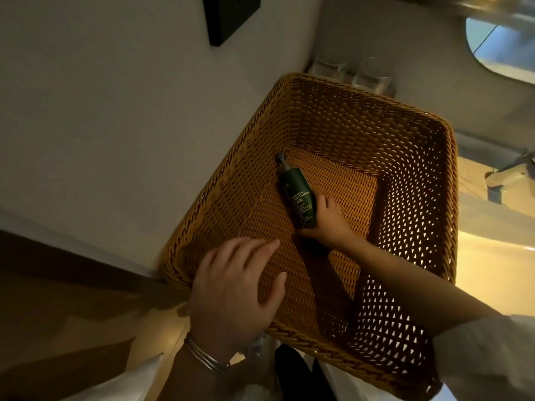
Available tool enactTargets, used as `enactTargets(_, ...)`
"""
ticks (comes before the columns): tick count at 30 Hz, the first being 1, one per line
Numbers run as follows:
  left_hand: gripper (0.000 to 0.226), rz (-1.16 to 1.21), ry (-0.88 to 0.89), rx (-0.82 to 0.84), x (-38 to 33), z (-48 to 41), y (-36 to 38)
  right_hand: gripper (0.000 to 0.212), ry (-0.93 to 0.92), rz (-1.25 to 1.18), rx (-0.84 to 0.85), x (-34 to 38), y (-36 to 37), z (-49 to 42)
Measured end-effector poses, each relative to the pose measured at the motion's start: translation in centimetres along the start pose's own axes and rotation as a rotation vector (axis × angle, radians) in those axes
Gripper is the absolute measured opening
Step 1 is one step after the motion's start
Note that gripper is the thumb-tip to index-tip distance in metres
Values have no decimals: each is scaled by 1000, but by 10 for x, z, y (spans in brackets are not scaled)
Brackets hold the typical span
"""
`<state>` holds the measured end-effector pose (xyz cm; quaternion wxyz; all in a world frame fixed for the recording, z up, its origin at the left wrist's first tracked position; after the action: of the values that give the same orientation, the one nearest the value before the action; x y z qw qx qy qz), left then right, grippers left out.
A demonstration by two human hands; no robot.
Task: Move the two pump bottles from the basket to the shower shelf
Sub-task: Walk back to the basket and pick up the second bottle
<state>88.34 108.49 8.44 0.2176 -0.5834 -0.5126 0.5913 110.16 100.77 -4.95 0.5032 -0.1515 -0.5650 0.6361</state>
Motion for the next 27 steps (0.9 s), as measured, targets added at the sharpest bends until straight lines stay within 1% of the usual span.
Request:
enactTargets(3, 45, 5, 8, -1, -1, 0, 0, 99, 10, -53, -48, 1, 1, 3)
enactTargets(7, 44, 18, 23, 1, -1, 1, 1, 92, 29, -203, -19, -1, -9, 3)
enactTargets(12, 43, 18, 17, 18, -1, 1, 1, 83, 28, -328, 14, 9, -26, 10)
enactTargets(16, 42, 38, 38, -7, 0, 3, -2, 81, -83, -308, -50, 25, -59, 25)
enactTargets(22, 36, 83, 113, -116, -4, 5, -8, 82, -252, -271, -147, 49, -107, 74)
enactTargets(25, 35, 83, 127, -149, -5, 5, -9, 81, -302, -357, -200, 55, -120, 103)
enactTargets(27, 34, 81, 115, -140, -5, 6, -8, 80, -327, -427, -234, 57, -124, 119)
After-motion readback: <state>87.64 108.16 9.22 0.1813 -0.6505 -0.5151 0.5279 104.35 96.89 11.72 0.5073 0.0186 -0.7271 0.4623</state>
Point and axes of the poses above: each hand's wrist, its own z-axis away from the middle knuckle, its own y-axis out of the palm, x = y × z, the point moved 7 cm from there along -z, towards the middle knuckle, and after that the axes turned 4 degrees about z, right-handed, at the moved point
